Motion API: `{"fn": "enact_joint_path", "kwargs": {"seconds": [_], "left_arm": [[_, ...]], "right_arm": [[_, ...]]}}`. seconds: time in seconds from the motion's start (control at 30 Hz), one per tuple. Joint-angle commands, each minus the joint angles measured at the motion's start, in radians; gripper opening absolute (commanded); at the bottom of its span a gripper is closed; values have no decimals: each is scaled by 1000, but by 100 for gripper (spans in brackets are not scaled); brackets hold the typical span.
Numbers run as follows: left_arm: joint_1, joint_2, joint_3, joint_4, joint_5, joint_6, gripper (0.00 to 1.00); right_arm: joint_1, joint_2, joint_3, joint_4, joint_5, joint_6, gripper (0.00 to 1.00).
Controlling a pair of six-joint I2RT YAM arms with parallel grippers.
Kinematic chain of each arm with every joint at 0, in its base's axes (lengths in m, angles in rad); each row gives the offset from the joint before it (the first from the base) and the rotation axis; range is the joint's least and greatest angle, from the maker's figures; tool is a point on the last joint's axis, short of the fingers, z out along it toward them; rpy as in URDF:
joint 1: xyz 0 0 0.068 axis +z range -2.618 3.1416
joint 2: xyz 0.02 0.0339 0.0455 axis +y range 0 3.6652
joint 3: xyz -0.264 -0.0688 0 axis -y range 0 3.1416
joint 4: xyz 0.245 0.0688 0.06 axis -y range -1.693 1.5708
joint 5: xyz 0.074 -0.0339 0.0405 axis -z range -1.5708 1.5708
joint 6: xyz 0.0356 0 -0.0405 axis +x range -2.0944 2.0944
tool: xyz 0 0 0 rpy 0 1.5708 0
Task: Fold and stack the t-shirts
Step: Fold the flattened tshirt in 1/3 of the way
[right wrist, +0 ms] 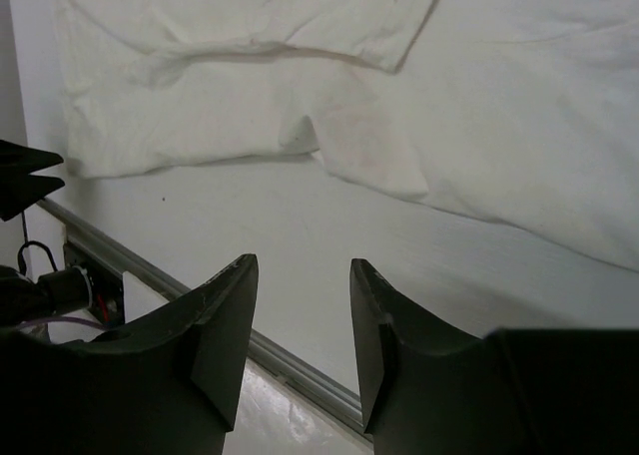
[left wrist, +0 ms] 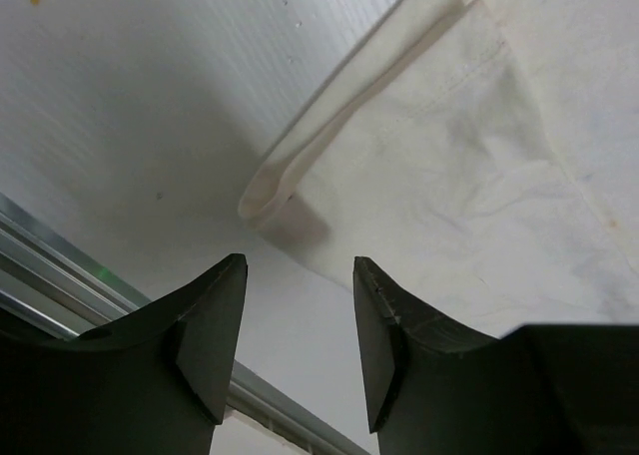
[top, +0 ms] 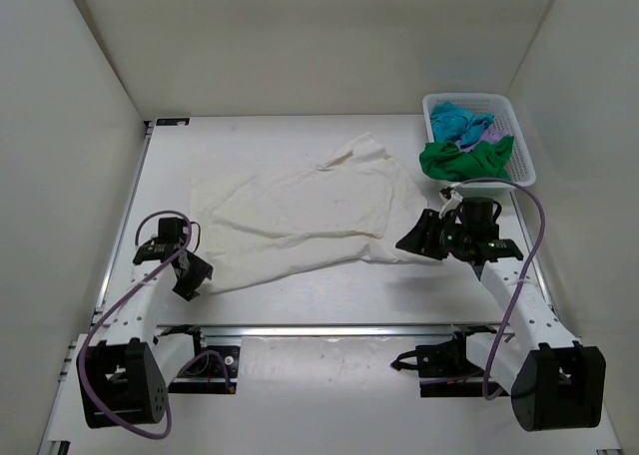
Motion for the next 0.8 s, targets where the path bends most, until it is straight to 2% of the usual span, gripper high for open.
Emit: {"fn": "enact_joint_path", "kwargs": {"seconds": [0.0, 0.13, 0.23, 0.3, 0.43, 0.53, 0.63, 0.7, 0.77], "left_arm": [[-21, -65, -27, -18, -23, -113, 58], [-28, -117, -111, 31, -8, -188, 58], [-39, -175, -186, 99, 15, -273, 52], [-36, -229, -217, 114, -23, -323, 49], [4, -284, -292, 190, -14, -332, 49], [-30, -300, -301, 227, -34, -354, 46], [42, -269, -298, 252, -8, -294, 26], [47, -228, -260, 263, -11, -264, 12], [39, -162, -213, 243, -38, -216, 4]], "right_arm": [[4, 21, 12, 35, -68, -29, 39], [26, 35, 28, 50, -81, -20, 40], [35, 56, 49, 42, -88, -21, 40], [38, 70, 52, 41, -97, -21, 40], [49, 66, 63, 29, -85, -36, 40], [53, 76, 45, 29, -98, -27, 40], [17, 87, 32, 59, -100, -11, 40], [-14, 107, 23, 90, -97, 3, 40], [-40, 138, 28, 146, -108, 29, 37]]}}
